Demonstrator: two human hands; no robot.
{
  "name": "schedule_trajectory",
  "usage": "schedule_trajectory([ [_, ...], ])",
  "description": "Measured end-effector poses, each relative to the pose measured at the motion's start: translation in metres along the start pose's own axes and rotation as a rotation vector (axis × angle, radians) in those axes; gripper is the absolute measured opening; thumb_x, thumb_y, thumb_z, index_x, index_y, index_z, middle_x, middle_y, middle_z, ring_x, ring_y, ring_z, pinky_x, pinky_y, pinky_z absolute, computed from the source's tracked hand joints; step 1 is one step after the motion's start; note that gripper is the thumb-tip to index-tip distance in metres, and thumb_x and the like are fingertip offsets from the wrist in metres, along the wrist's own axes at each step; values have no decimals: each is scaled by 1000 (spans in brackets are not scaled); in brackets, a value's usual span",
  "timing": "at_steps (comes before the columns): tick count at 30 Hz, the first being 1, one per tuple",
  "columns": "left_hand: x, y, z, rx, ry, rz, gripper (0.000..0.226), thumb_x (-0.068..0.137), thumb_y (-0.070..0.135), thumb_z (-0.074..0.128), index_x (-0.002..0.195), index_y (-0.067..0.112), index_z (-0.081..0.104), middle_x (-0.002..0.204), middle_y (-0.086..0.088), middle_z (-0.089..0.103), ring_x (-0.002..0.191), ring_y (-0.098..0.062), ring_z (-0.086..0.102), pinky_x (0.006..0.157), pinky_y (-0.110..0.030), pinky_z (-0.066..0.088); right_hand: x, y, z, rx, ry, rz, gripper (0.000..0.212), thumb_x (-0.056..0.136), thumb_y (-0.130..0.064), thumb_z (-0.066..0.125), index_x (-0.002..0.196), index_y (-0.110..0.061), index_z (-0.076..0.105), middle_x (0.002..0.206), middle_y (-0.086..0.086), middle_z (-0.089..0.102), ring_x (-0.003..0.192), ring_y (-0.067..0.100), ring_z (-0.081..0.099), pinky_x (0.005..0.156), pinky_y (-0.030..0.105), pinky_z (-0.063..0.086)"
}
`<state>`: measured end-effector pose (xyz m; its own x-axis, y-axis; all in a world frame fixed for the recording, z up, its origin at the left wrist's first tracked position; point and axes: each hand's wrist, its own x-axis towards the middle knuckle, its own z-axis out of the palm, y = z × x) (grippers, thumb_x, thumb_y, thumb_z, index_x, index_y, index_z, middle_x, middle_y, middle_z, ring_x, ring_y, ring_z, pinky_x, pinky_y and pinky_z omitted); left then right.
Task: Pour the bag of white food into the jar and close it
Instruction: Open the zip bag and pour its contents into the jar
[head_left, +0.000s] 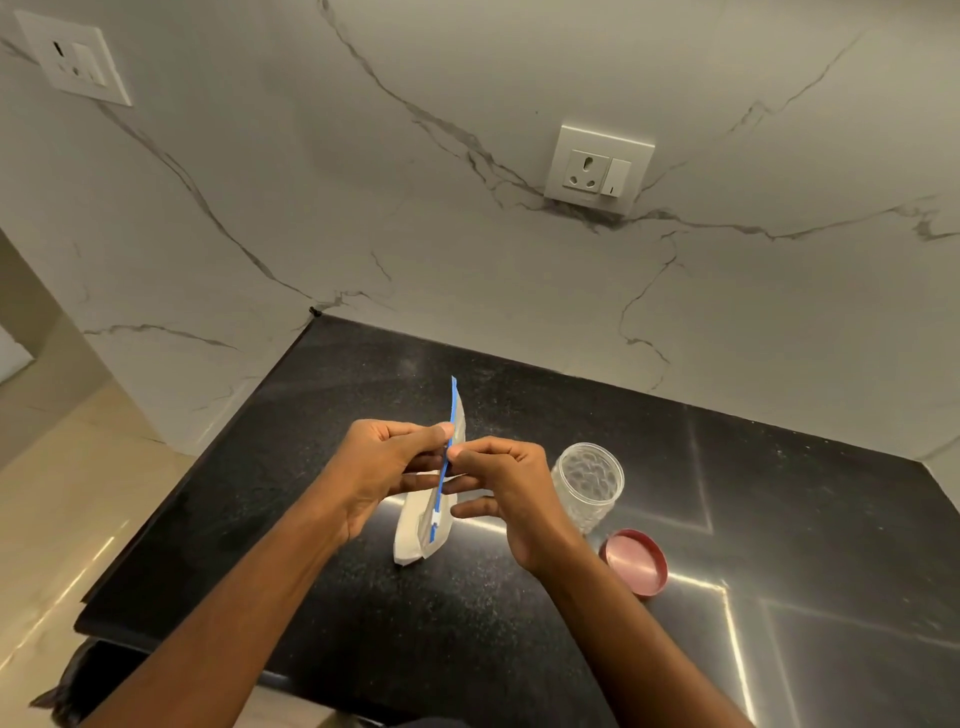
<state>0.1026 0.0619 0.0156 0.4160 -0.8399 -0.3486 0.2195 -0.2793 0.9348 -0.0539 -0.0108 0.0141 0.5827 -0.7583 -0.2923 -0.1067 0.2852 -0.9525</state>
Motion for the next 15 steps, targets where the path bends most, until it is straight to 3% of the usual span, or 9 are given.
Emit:
schedule_trajectory([
  [9, -3, -1, -1, -20, -39, -22, 15, 92, 13, 76, 82, 14, 87, 87, -17, 82, 75, -21, 82, 61, -23, 63, -1, 2, -1, 13, 11, 45, 16, 97, -16, 70, 89, -14, 84, 91, 12, 83, 83, 27, 81, 65, 33, 66],
  [15, -3, -1, -1, 27, -34, -41, 12, 93, 11, 76, 89, 9, 86, 88, -18, 82, 75, -21, 81, 63, -24, 64, -1, 6, -1, 21, 12, 65, 16, 96, -14, 68, 91, -10, 83, 90, 14, 82, 80, 26, 81, 64, 32, 65],
])
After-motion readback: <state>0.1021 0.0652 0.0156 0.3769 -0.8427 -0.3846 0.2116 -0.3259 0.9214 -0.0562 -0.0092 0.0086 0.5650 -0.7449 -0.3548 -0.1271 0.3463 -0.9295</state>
